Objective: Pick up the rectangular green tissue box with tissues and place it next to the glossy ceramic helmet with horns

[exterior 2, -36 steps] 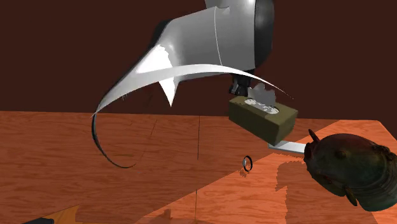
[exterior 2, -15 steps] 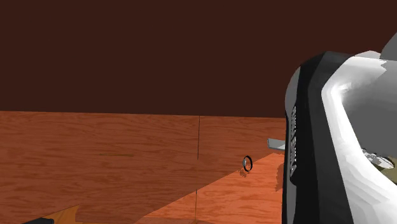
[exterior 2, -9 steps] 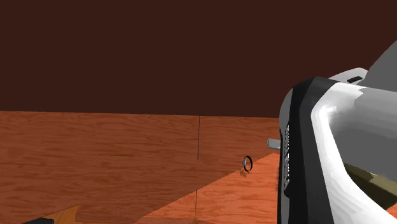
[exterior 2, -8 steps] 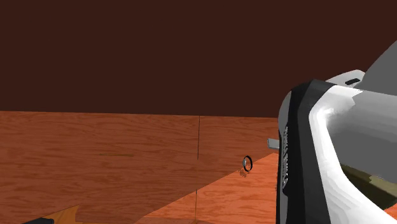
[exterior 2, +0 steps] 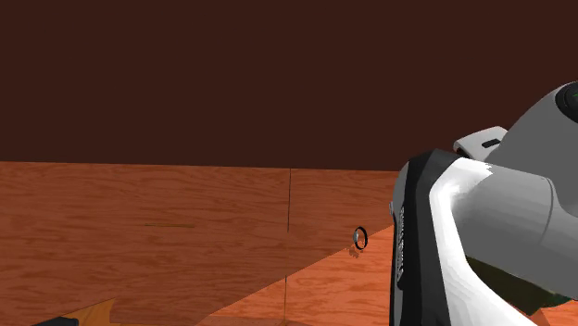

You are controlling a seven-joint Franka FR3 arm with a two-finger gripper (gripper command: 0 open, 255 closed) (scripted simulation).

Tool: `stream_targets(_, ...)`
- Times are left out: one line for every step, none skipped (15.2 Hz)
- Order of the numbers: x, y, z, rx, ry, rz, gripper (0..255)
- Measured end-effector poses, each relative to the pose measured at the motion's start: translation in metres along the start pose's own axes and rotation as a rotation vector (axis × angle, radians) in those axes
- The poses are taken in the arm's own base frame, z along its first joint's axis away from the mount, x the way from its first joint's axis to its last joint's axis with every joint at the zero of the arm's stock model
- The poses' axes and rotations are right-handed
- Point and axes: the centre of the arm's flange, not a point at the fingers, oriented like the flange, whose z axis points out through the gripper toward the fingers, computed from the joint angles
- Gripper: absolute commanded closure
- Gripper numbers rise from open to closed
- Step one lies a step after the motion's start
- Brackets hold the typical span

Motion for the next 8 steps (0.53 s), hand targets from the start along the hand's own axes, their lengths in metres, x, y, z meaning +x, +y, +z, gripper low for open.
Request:
stream_targets(0.0, -0.001, 0.005, 0.0, 0.0, 0.0, 255)
stream_targets(0.001, -0.004, 0.009, 0.0, 0.0, 0.0, 255)
stream_targets(0.002, -0.006, 0.014, 0.0, 0.0, 0.0, 255)
stream_targets(0.004, -0.007, 0.019, 0.0, 0.0, 0.0, 255)
stream_targets(0.004, -0.009, 0.023, 0.0, 0.0, 0.0, 255)
stream_targets(0.006, -0.011, 0.028, 0.0, 0.0, 0.0, 255)
stream_targets(0.007, -0.012, 0.033, 0.0, 0.0, 0.0, 255)
stream_targets(0.008, -0.014, 0.038, 0.0, 0.0, 0.0, 255)
